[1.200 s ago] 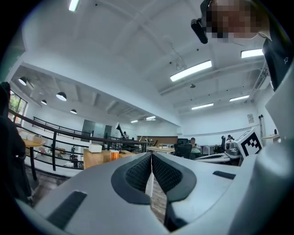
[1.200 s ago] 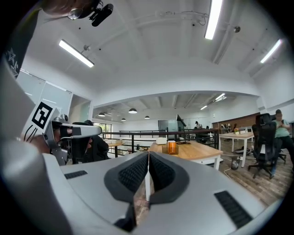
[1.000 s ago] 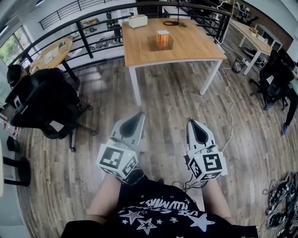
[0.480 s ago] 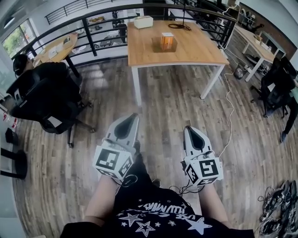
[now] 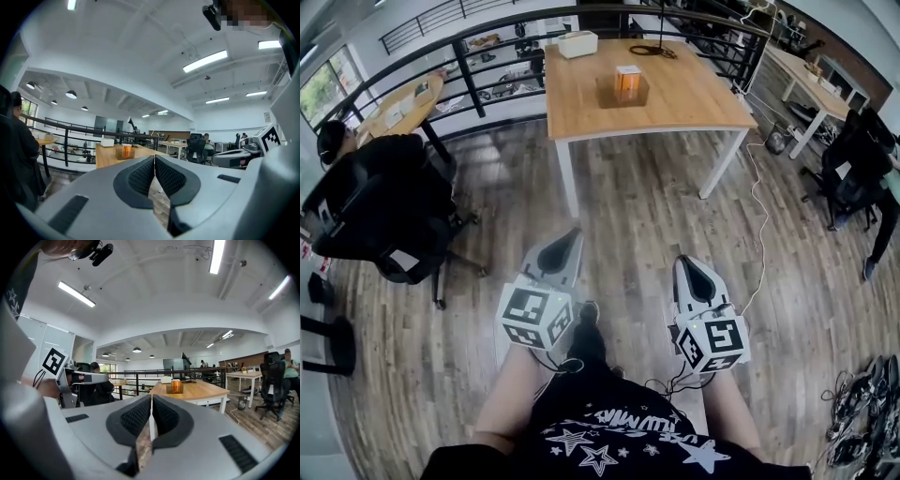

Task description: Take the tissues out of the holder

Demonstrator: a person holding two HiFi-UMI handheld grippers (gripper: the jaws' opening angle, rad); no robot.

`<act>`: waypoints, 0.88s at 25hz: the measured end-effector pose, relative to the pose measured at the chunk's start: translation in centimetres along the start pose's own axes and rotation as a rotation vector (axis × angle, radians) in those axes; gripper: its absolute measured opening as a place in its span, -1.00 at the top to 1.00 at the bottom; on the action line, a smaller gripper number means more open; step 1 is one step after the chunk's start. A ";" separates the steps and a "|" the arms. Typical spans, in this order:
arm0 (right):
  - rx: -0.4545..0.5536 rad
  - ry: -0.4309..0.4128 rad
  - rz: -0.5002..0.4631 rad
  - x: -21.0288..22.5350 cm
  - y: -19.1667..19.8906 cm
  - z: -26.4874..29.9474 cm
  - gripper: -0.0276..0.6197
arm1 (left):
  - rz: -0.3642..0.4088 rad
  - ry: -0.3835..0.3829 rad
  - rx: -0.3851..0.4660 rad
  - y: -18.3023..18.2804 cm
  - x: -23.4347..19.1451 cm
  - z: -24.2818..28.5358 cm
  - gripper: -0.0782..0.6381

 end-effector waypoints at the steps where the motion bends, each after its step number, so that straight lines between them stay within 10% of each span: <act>1: -0.003 0.005 0.000 0.4 -0.1 0.5 0.86 | -0.001 -0.002 -0.006 0.0 -0.6 0.8 0.74; 22: -0.001 -0.006 0.028 5.6 -5.7 22.8 0.85 | -0.003 0.024 -0.039 -0.9 -14.2 19.0 0.74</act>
Point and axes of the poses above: the fingertips, and each gripper's own axes: z forward along the fingers, x to its right, y out of its underside, the point moved 4 cm from there along -z, backward along the fingers, and after that the axes turned 5 degrees about z, right-handed, at the moved point
